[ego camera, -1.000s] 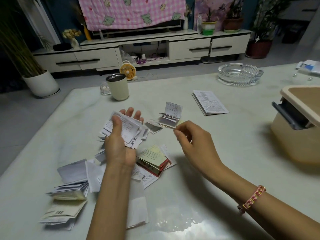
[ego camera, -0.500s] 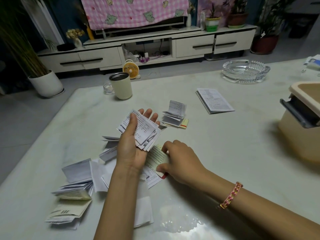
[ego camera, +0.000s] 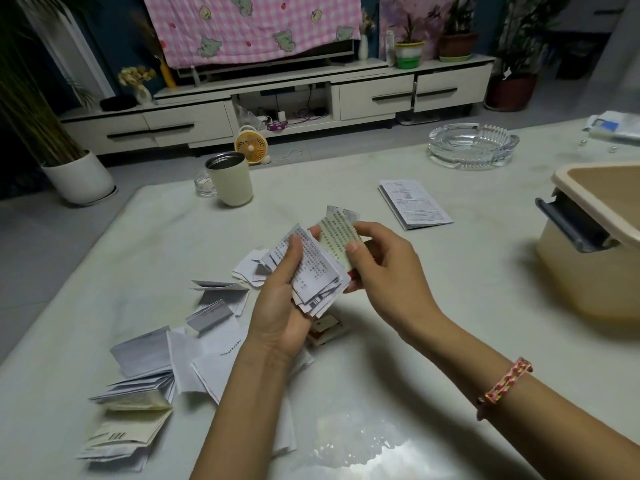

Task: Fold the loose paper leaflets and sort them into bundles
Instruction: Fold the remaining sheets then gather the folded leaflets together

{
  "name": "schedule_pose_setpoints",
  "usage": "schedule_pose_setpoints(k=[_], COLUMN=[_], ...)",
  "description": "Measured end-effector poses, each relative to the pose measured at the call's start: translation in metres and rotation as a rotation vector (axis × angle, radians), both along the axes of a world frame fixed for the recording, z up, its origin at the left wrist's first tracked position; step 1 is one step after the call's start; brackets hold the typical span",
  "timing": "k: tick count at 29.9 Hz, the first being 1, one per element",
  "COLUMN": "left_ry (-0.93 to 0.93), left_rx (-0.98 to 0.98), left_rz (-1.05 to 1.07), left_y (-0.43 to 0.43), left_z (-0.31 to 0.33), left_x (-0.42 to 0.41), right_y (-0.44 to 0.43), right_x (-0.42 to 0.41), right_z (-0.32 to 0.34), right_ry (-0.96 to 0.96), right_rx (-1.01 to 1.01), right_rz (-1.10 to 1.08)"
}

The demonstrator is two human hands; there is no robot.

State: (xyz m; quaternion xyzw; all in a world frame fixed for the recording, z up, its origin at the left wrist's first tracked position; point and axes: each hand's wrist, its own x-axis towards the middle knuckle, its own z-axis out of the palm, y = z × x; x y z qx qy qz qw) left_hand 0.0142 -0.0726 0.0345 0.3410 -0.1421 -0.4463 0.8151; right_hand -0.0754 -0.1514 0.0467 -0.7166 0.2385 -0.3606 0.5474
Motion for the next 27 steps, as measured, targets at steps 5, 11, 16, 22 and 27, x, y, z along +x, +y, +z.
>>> schedule_pose_setpoints(k=[5,11,16,22,27], left_ry=[-0.188,-0.479,-0.770,-0.774,-0.941], left_rx=[0.021,0.079,0.155,0.129,0.287], left_rz=[0.171,0.334,0.271,0.144,0.137], left_y=[-0.008,-0.013,-0.012,-0.018,-0.036], left_z=[-0.004,-0.009,-0.013,-0.007,-0.023], left_x=[-0.009,-0.022,-0.039,-0.072,-0.099], right_y=[-0.002,0.003,-0.003,-0.014,-0.019], right_x=[-0.004,-0.011,-0.043,-0.096,-0.106], right_z=[-0.006,-0.007,-0.019,-0.038,-0.061], right_ry=[0.097,0.167,0.250,0.365,0.551], right_rx=[0.051,0.003,-0.114,-0.299,-0.442], right_rz=[0.127,0.266,0.216,0.080,0.004])
